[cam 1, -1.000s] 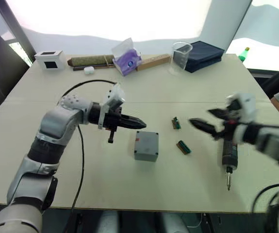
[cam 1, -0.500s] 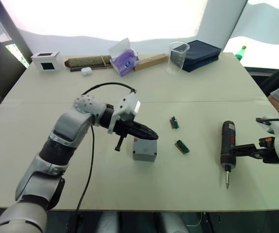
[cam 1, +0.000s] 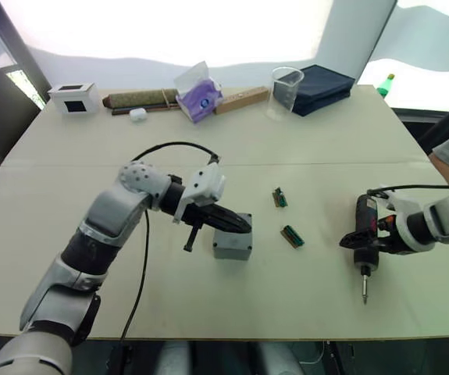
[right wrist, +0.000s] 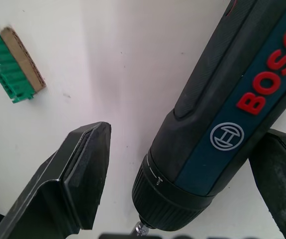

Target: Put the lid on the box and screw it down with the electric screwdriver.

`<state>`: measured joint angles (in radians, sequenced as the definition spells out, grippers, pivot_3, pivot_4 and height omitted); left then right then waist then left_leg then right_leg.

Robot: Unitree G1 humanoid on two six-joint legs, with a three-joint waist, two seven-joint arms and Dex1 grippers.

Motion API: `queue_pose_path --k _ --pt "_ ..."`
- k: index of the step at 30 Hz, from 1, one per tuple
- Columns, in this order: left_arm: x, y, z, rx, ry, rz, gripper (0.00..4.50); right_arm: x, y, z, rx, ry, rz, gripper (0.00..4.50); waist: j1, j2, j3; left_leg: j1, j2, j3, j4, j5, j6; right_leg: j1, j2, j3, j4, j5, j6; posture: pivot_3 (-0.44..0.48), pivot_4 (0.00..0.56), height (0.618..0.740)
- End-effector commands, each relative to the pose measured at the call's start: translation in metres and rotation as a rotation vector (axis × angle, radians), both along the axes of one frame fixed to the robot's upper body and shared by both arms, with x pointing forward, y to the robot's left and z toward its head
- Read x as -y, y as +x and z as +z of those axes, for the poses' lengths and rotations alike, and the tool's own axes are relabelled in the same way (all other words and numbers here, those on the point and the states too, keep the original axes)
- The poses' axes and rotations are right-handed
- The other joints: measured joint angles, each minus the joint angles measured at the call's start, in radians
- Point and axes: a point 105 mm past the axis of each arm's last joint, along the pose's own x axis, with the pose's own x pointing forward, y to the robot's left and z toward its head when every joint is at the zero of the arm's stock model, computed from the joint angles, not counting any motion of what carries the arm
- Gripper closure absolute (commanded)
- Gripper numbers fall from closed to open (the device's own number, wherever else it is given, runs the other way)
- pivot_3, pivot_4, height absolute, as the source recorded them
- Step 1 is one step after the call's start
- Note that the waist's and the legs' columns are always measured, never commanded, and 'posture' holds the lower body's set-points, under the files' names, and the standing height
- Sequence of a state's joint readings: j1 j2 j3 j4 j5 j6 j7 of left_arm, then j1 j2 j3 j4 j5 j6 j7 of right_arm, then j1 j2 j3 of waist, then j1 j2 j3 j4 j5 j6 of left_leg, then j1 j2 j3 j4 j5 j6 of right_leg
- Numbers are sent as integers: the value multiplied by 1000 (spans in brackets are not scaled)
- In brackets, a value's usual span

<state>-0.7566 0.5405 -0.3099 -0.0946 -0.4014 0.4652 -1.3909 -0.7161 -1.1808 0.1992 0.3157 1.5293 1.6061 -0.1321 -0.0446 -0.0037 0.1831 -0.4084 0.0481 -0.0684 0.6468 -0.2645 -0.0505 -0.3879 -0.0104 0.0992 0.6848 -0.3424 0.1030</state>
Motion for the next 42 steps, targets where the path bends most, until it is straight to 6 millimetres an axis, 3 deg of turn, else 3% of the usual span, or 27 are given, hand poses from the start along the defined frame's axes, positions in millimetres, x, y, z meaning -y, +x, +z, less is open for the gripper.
queue_pose_path --k 1,4,8,12,16,18,19,21,23,28,32,36,42 --pt "1 -4 5 38 -10 0 4500 -8 -8 -29 -103 -29 39 1427 -1 -4 -2 0 0 0 0 0 0 0 0 0 0 0 0 0 150 737" --pt "-1 -3 4 38 -11 20 4500 -5 -9 -36 -119 -58 35 2344 -1 -9 -5 1 1 -1 0 0 0 1 1 0 0 0 0 0 150 737" --pt "-3 1 5 44 -9 45 4500 -4 -8 -39 -115 -66 23 2381 1 -18 -10 1 1 -1 0 0 0 2 1 -1 0 0 0 0 150 737" --pt "-8 10 5 52 7 78 4500 1 9 -23 -16 -82 -16 2381 -3 -22 -13 2 1 -1 0 0 0 3 1 -1 0 0 0 0 150 737" --pt "-27 34 1 54 43 184 4500 5 48 63 397 -113 -55 2381 -8 -15 -8 3 1 1 1 0 0 3 0 1 0 1 -1 0 150 737" --pt "-34 42 1 43 37 218 4500 -4 59 100 620 -90 -49 2381 0 2 1 -1 -1 3 1 0 -1 -3 -1 4 0 3 3 0 150 737" --pt "-36 44 2 38 33 227 4500 -8 62 111 693 -79 -49 2381 0 5 1 -2 -1 5 1 0 -1 -5 -1 6 1 3 4 0 150 737" --pt "-40 48 0 2 26 255 4500 -27 62 156 1059 -106 -1 2381 2 5 1 -4 0 5 -2 0 0 -9 0 6 1 3 4 0 150 737" --pt "-41 52 -2 -29 12 281 4500 -57 44 186 1394 -125 89 2381 3 6 0 -11 1 4 -1 1 -1 -14 1 3 1 2 3 0 150 737" --pt "-35 47 -6 -67 -1 283 4500 -113 16 177 1594 122 152 2381 1 6 0 -20 1 5 0 1 -2 -19 -1 1 0 1 2 0 150 737" --pt "-31 40 -11 -83 17 269 4500 -145 2 166 1634 260 203 2381 3 6 0 -19 -1 5 1 5 -9 -19 -3 1 1 2 3 0 150 737" --pt "-32 34 -20 -87 56 252 4500 -168 -2 151 1628 282 266 2381 1 6 0 -16 0 3 1 8 -13 -18 -2 1 5 3 4 0 150 737" --pt "-32 33 -47 -15 163 248 4500 -182 0 134 1594 304 290 2381 1 6 0 -15 0 3 1 8 -15 -17 -1 1 6 3 4 0 150 737"
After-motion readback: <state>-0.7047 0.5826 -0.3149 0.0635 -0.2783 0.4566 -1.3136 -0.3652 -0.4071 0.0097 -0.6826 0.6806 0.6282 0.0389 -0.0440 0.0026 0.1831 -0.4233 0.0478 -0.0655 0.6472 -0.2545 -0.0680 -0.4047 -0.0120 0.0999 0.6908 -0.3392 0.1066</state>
